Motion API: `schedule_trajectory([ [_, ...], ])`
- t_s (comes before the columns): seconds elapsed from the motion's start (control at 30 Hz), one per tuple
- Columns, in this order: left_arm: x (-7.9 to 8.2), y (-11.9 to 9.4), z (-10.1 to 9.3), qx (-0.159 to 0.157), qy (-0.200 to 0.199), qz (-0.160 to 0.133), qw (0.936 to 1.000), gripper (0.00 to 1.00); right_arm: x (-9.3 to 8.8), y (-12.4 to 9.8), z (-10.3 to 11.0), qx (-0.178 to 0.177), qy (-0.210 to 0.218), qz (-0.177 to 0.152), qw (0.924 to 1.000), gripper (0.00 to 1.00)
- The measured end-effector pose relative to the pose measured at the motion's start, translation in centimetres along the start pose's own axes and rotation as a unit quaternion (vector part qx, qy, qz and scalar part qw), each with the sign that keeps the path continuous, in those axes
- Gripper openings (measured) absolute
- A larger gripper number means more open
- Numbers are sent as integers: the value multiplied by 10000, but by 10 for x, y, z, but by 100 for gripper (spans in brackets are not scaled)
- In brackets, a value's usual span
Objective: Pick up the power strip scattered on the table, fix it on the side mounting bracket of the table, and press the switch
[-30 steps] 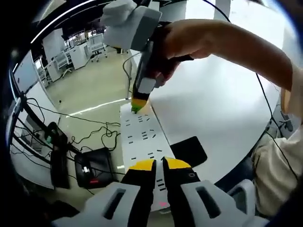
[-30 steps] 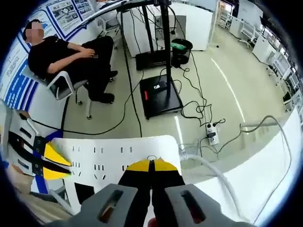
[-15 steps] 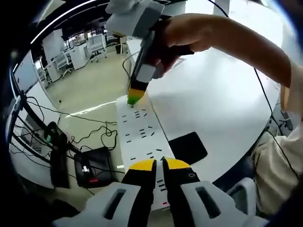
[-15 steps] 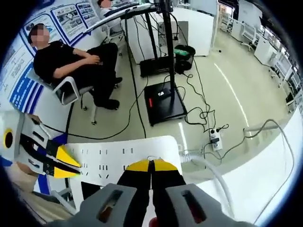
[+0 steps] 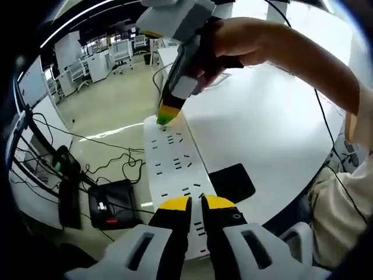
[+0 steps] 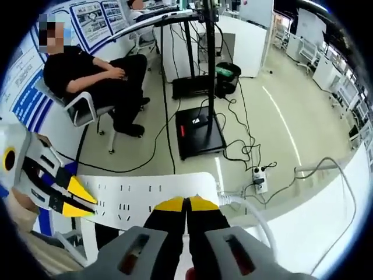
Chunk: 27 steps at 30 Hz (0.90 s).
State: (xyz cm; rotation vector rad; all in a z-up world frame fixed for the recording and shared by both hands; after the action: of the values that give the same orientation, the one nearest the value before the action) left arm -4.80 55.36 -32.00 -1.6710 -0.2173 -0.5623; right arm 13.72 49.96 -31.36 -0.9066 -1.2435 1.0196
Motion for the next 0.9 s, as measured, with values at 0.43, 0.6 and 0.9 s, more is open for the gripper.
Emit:
schedule_trajectory([
  [0.43,-6,5,-6,-230,-612,-672,9956,34,-39,-31,24,-95,-312,-1052,9939,12],
  [0.6,-11,5,-23,-197,-706,-932,9929,36,-58,-53,27,-139,-333,-1478,9884,17],
  [0.9,-4,11,-40,77,-441,-1522,9873,42,-112,-99,25,-326,-223,-2030,9784,21],
])
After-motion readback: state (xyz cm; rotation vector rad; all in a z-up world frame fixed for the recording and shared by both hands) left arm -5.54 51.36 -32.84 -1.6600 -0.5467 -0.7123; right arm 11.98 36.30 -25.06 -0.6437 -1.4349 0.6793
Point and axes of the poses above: the point that each gripper's makers call its tool centre point, and the gripper's own axes: y roughly forward along the fingers, z roughly to its left, x roughly out of its top, the point moved 10 cm from there along -y, roughly backward along the fingers, and after that the axes turned 11 degrees about z, right-handed, at the moved point
